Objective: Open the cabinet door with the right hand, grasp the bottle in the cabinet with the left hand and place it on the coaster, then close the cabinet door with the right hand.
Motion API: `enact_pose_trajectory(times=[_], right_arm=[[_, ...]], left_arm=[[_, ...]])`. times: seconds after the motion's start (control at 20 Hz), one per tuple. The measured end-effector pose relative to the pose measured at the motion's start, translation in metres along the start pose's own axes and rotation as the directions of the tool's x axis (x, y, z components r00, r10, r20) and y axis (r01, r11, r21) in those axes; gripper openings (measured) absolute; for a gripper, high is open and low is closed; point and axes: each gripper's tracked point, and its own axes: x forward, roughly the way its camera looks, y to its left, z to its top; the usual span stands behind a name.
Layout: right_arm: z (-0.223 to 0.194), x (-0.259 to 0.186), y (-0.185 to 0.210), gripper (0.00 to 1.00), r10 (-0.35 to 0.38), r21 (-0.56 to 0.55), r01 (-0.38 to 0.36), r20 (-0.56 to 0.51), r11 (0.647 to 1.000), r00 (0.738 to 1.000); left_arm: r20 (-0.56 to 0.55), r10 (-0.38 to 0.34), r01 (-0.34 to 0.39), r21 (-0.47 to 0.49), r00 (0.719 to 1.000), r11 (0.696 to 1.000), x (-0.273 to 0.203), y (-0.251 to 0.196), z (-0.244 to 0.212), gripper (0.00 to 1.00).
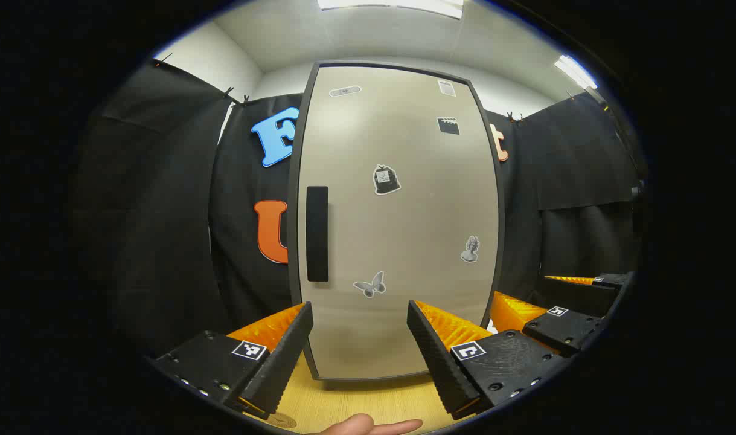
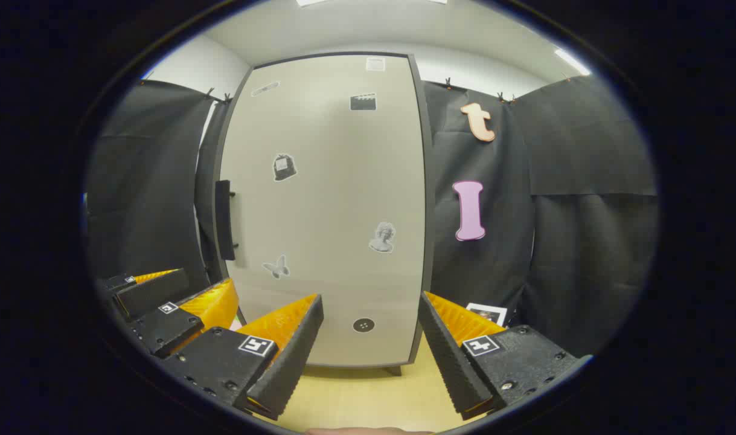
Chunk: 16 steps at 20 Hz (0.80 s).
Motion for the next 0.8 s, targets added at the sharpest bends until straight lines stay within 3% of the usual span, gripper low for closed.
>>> enact_pose_trajectory(times=[0.25,0.8], right_arm=[[0.001,-0.001,-0.005,0.98,-0.014,0.005,0.014,0.004,1.0,1.0],[-0.003,-0.003,-0.009,0.98,-0.029,0.016,0.029,-0.006,0.999,1.0]], left_arm=[[-0.009,0.042,-0.042,-0.029,0.999,0.999,-0.001,0.015,-0.001,0.95],[-0.004,0.039,-0.039,-0.018,0.999,0.999,-0.003,0.014,-0.001,0.95]])
